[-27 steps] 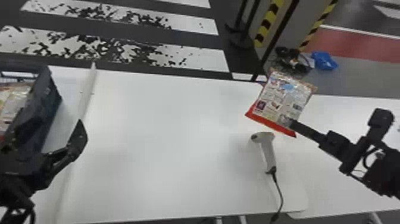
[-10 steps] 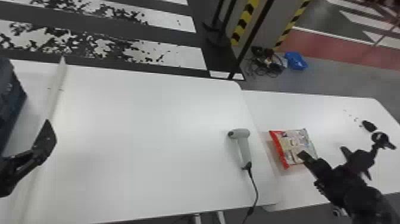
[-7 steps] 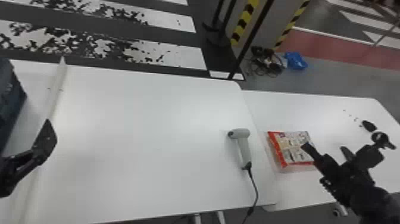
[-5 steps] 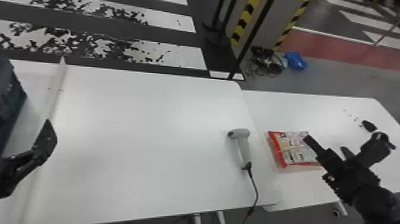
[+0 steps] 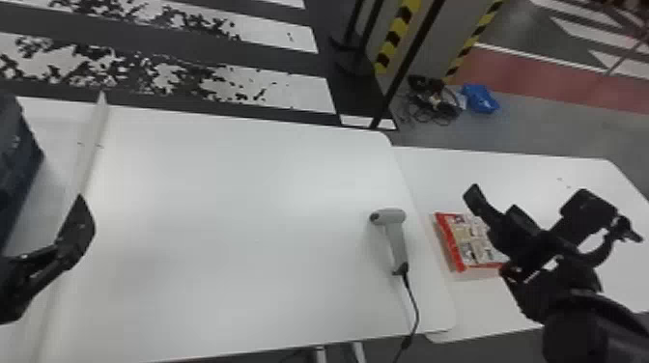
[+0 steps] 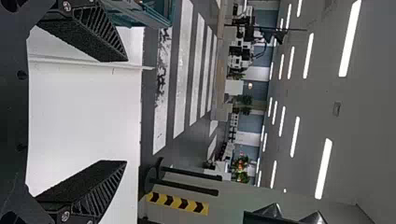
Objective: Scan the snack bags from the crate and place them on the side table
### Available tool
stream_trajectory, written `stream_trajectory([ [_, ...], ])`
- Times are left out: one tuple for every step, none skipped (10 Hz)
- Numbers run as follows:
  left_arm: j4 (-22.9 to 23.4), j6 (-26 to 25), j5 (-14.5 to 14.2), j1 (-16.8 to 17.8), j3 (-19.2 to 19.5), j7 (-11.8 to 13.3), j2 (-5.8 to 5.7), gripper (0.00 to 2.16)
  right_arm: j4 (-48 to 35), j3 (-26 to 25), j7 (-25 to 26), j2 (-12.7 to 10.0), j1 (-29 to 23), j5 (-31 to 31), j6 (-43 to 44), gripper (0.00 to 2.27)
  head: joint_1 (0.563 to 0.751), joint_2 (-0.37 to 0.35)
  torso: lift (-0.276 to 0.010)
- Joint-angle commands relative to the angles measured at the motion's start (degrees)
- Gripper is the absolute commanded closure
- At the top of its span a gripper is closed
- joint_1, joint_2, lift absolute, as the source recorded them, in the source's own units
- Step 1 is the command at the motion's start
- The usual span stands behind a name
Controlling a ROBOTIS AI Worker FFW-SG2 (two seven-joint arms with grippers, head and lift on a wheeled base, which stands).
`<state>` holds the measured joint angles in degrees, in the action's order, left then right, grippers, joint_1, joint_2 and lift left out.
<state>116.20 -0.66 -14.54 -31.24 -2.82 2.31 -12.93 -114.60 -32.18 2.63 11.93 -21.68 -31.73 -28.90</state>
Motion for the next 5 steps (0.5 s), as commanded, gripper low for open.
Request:
stream_trajectory([
  [0.08, 0.0, 0.04, -0.13, 0.0, -0.02, 0.01, 0.1, -3.09, 6.52, 0.18, -0.86, -2.66, 5.45, 5.03, 0.07, 0.695, -0.35, -0.081],
  [0.08, 0.0, 0.12, -0.13, 0.0, -0.02, 0.09, 0.1, -4.06, 10.82, 0.36, -1.03, -4.07, 8.35, 9.07, 0.07, 0.695, -0.35, -0.081],
  [0.08, 0.0, 0.12, -0.13, 0.0, -0.02, 0.09, 0.1, -4.58, 15.57, 0.45, -1.12, -5.74, 11.69, 14.17, 0.08, 0.695, -0.335, -0.081],
  [0.08, 0.0, 0.12, -0.13, 0.0, -0.02, 0.09, 0.1, -5.11, 20.23, 1.59, -1.12, -7.15, 14.67, 17.33, 0.08, 0.695, -0.288, -0.081],
  [-0.01, 0.0, 0.12, -0.13, 0.0, -0.02, 0.09, 0.1, -5.02, 24.62, 3.0, -1.3, -8.02, 17.57, 19.44, 0.08, 0.695, -0.235, -0.081],
])
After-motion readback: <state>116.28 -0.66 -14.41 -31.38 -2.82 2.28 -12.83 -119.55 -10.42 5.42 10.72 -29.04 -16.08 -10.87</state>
